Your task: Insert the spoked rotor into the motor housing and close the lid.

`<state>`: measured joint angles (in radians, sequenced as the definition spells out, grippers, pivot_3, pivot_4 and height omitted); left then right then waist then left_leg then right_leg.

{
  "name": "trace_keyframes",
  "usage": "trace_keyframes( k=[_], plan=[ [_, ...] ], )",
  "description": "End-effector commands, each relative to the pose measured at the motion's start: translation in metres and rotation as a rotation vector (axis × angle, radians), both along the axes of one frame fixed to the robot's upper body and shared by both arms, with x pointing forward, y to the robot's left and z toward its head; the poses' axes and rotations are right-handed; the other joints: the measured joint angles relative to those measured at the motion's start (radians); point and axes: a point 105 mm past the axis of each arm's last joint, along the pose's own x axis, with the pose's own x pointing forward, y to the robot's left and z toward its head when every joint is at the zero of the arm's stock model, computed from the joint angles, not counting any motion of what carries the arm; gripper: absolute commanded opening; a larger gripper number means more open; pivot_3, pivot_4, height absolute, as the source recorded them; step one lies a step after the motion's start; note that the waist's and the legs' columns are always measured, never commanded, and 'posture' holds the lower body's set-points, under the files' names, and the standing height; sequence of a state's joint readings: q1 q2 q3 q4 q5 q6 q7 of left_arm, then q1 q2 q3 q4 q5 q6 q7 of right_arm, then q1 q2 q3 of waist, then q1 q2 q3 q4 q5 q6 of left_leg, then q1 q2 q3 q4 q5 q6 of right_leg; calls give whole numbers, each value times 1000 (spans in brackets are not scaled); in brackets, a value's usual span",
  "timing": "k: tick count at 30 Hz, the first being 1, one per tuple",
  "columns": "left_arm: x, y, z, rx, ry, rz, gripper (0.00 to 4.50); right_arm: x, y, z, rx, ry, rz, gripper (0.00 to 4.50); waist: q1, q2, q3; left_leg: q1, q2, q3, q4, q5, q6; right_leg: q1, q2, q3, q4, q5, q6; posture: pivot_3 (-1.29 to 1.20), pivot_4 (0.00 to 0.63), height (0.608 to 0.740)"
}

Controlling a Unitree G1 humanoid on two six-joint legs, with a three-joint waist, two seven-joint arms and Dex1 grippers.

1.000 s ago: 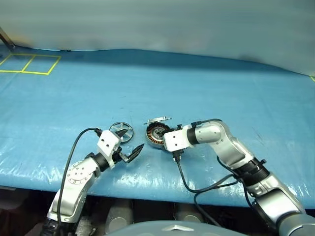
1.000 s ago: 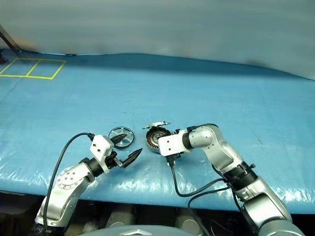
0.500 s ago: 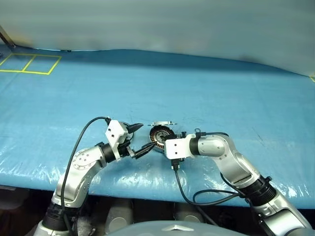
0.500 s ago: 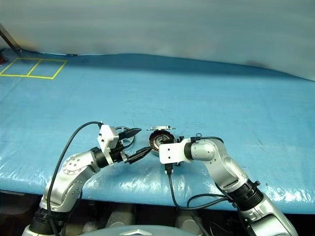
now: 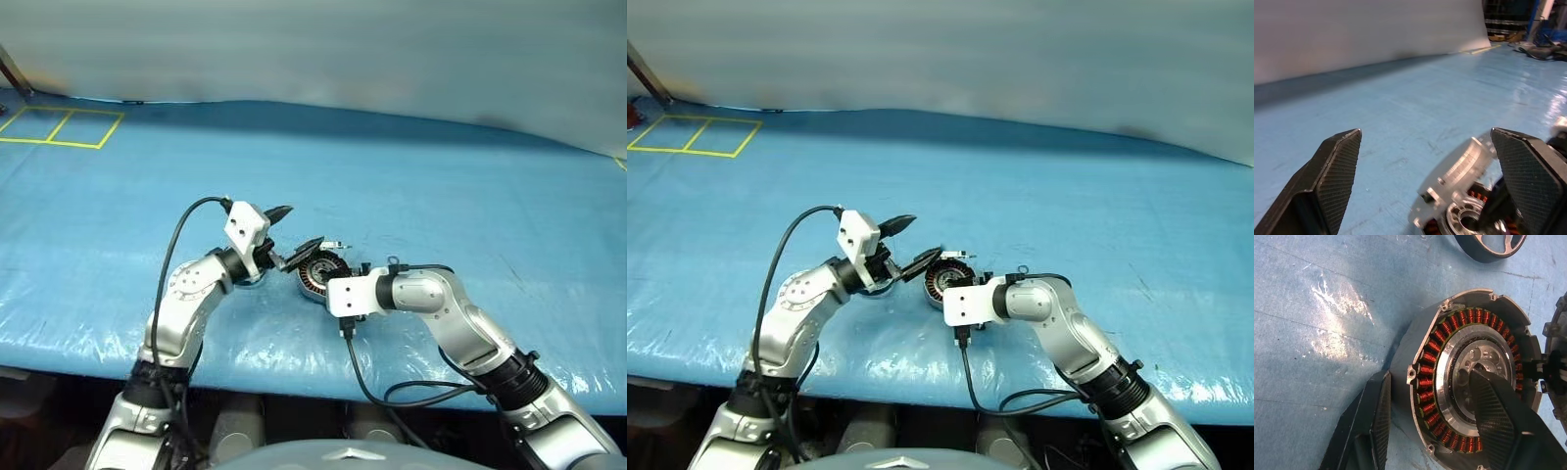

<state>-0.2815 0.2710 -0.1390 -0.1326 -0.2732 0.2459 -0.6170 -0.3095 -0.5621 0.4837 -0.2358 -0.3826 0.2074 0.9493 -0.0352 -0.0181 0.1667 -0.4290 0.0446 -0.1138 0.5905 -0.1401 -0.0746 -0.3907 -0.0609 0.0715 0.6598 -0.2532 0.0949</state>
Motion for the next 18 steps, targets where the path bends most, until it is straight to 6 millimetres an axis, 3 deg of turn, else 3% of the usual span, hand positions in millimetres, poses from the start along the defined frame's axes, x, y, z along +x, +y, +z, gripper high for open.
trace_keyframes(
  k=[1, 5, 12, 18],
  plan=[
    [9, -6, 7, 31, -68, 5, 4500, -4, -9, -22, -40, 81, -45, 2048, -3, 0, 0, 0, 0, 0, 0, 0, 0, 3, 0, 0, 0, 0, 0, 0, 150, 740],
    [10, -15, 14, 44, -108, -51, 4500, -4, -10, -23, -34, 83, -55, 2048, -3, 0, 0, 0, 0, 0, -1, 0, 0, 4, 0, 0, 0, 0, 0, 0, 150, 740],
    [-10, -22, 35, -23, -177, -213, 4500, -6, -10, -25, -22, 92, -67, 2048, -2, 0, 0, 0, 0, 0, -1, 0, 0, 5, 0, 0, 0, 0, 0, 0, 150, 740],
    [-20, -14, 4, 265, -133, -297, 4500, -6, -8, -26, -16, 95, -65, 2048, -4, 0, 0, 1, 0, 0, -1, 0, 0, 4, 0, 0, 0, 0, 0, 0, 150, 740]
  ],
)
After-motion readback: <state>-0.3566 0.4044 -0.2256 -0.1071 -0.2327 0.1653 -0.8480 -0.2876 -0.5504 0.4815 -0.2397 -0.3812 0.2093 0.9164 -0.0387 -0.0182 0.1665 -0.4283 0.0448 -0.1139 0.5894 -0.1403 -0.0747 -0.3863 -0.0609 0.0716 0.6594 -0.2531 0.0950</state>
